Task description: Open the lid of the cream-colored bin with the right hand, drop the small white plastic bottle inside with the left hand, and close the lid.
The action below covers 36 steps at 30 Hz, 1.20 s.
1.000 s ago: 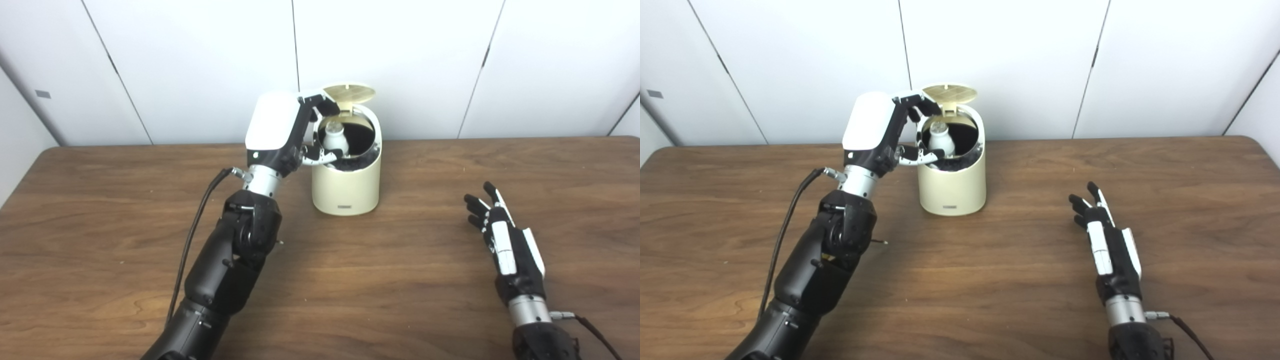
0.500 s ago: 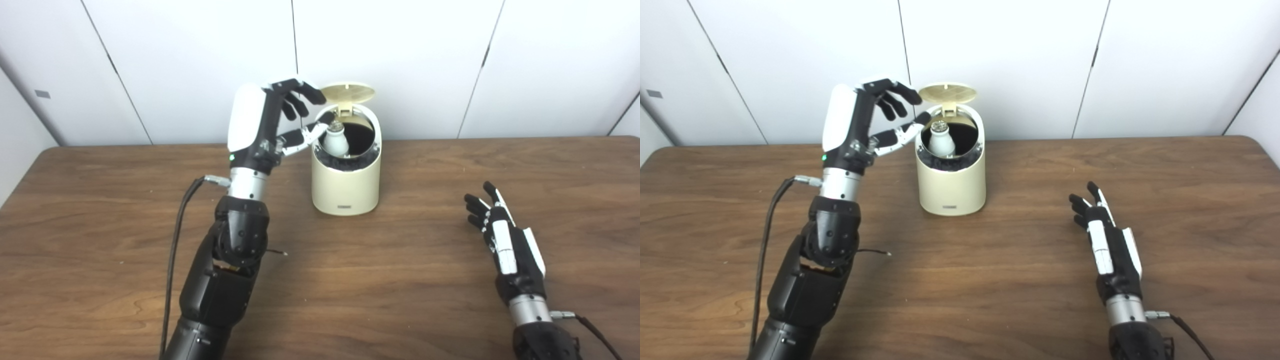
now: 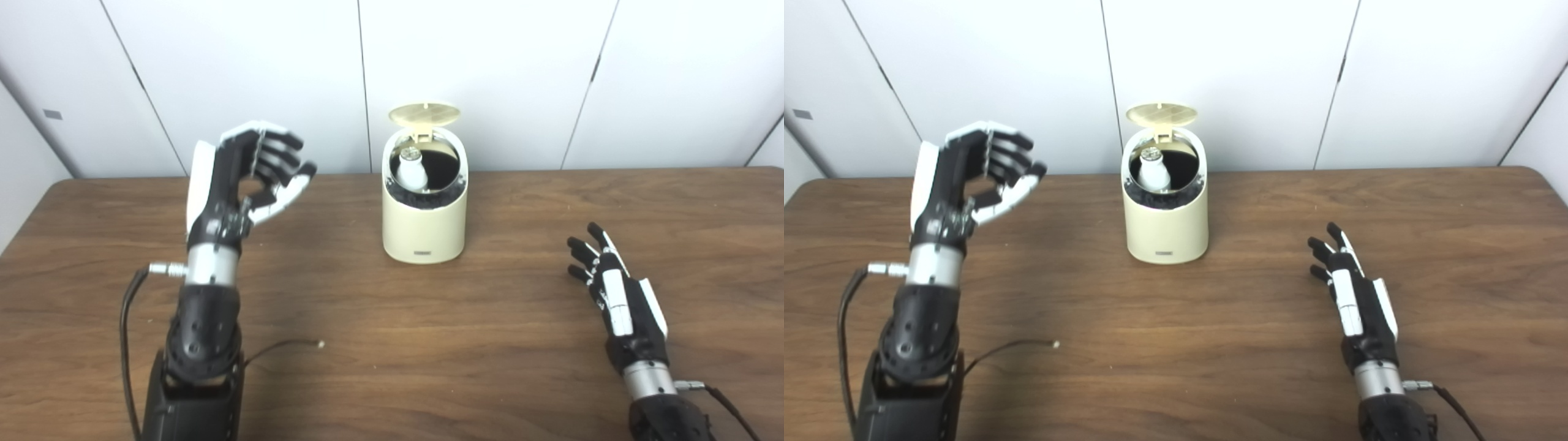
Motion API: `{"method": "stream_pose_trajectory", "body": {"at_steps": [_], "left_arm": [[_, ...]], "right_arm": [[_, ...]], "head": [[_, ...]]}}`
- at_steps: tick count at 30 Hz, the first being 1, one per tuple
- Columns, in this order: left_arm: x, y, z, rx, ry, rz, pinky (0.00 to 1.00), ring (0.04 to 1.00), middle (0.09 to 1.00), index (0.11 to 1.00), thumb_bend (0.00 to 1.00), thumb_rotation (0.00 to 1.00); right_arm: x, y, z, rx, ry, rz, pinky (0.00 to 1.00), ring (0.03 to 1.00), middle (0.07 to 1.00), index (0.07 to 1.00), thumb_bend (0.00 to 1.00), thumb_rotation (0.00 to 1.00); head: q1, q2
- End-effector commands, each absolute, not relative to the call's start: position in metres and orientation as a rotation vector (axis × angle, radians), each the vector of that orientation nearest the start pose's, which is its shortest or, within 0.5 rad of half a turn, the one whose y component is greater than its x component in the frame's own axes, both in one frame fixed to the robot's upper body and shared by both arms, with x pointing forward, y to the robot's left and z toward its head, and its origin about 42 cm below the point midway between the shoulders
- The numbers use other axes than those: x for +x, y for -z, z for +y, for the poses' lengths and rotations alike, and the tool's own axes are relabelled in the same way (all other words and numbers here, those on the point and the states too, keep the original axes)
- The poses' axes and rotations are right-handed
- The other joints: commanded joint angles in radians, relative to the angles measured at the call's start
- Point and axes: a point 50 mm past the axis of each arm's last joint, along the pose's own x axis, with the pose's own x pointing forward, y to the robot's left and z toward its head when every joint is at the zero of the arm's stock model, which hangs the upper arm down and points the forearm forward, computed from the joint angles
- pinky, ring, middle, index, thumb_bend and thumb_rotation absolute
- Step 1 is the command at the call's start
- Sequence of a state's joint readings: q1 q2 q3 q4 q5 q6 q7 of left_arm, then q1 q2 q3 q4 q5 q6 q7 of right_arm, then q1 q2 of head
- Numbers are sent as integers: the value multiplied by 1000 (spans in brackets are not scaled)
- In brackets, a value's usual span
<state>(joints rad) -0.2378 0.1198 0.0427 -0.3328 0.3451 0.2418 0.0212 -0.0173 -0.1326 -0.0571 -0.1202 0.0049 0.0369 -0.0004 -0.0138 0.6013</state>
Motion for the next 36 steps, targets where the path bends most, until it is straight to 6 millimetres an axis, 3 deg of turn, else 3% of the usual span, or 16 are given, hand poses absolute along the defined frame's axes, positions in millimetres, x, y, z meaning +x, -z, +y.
{"method": "stream_pose_trajectory", "body": {"at_steps": [1, 4, 5, 7, 8, 10, 16, 20, 27, 36], "left_arm": [[329, -253, 242, 418, -139, -405, 286, 356, 452, 513, 501, 36], [318, -232, 245, 403, -109, -336, 388, 459, 533, 496, 487, 79], [314, -226, 246, 397, -97, -315, 431, 498, 567, 562, 432, 355], [309, -211, 247, 375, -68, -265, 566, 623, 676, 672, 398, 771], [307, -205, 248, 364, -51, -243, 611, 672, 722, 713, 401, 883], [303, -192, 248, 342, -23, -197, 725, 785, 829, 822, 437, 976], [296, -158, 241, 262, 22, -109, 922, 944, 981, 986, 556, 1000], [296, -145, 234, 117, 32, -81, 989, 994, 999, 1000, 544, 1000], [289, -129, 230, -53, 26, -21, 1000, 1000, 1000, 1000, 563, 999], [282, -110, 228, -91, 2, 29, 1000, 1000, 1000, 1000, 551, 999]], "right_arm": [[296, -162, -262, -150, 25, -205, 850, 919, 894, 937, 696, 998], [301, -177, -257, -153, 15, -239, 871, 929, 903, 923, 733, 970], [304, -183, -256, -160, 7, -253, 877, 932, 906, 921, 744, 965], [308, -195, -255, -181, -12, -280, 898, 948, 920, 921, 754, 973], [311, -200, -255, -200, -21, -293, 907, 955, 927, 922, 740, 986], [316, -211, -254, -258, -28, -309, 921, 959, 929, 923, 725, 998], [335, -249, -243, -420, -38, -355, 930, 952, 930, 922, 699, 1000], [352, -279, -229, -492, -52, -397, 899, 932, 924, 902, 650, 1000], [388, -319, -205, -624, -79, -459, 867, 922, 923, 870, 624, 1000], [424, -356, -180, -756, -117, -475, 948, 989, 961, 869, 617, 1000]], "head": [[-8, 3], [-11, 5], [-11, 6], [-14, 7], [-14, 7], [-17, 10], [-29, 11], [-35, 16], [-40, 19], [-47, 17]]}}
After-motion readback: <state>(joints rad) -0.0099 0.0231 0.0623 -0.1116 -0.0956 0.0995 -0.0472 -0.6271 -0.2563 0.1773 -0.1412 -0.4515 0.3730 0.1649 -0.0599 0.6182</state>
